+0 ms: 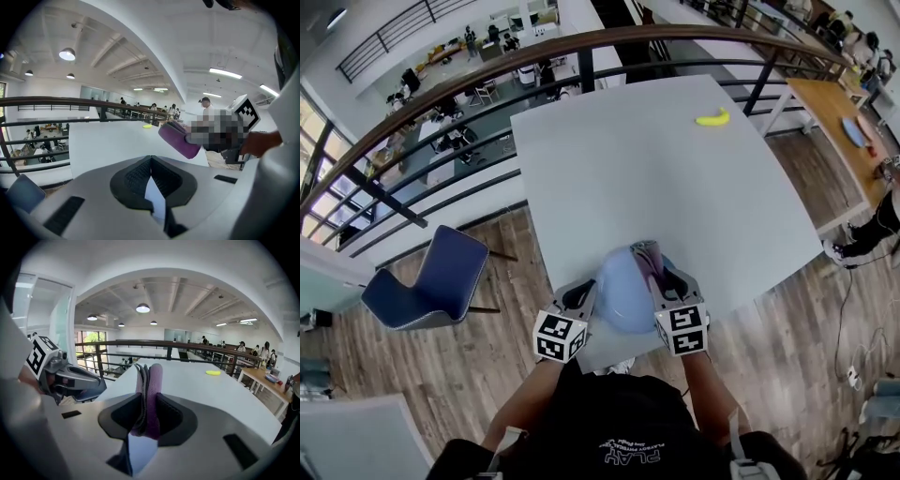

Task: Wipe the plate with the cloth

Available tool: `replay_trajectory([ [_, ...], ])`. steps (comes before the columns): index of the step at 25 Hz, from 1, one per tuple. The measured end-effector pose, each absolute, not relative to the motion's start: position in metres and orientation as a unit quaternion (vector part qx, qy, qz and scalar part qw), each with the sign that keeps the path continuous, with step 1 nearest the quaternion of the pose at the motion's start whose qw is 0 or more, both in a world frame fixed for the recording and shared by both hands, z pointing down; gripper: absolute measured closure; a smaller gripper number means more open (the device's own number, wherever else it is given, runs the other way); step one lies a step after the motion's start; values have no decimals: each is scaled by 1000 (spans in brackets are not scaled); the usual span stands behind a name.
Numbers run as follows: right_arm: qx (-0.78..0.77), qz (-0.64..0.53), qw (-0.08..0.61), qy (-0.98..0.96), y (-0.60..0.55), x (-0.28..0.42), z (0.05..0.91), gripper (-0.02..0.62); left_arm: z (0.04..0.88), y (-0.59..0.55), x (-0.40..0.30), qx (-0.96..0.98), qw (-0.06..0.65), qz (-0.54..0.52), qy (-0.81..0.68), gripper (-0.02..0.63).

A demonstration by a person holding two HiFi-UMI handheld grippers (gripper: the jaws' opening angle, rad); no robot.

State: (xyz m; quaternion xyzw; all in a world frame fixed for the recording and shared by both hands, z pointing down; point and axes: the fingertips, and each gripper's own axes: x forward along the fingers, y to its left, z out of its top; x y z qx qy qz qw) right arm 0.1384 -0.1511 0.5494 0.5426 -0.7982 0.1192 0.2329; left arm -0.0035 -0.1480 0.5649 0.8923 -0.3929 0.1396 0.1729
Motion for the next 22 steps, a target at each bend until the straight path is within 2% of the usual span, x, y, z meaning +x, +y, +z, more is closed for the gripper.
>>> replay_trajectory([
  [7,568,77,111,-812,-154,127,474,489,501,-168,-10,897,135,98,-408,592],
  [14,570,8,21,-821,-141,123,429,489,459,-169,-21,893,93,56,-436,592],
  [22,560,-31,-14,-828,-133,119,404,489,446,-172,-43,882,85,39,-463,592],
])
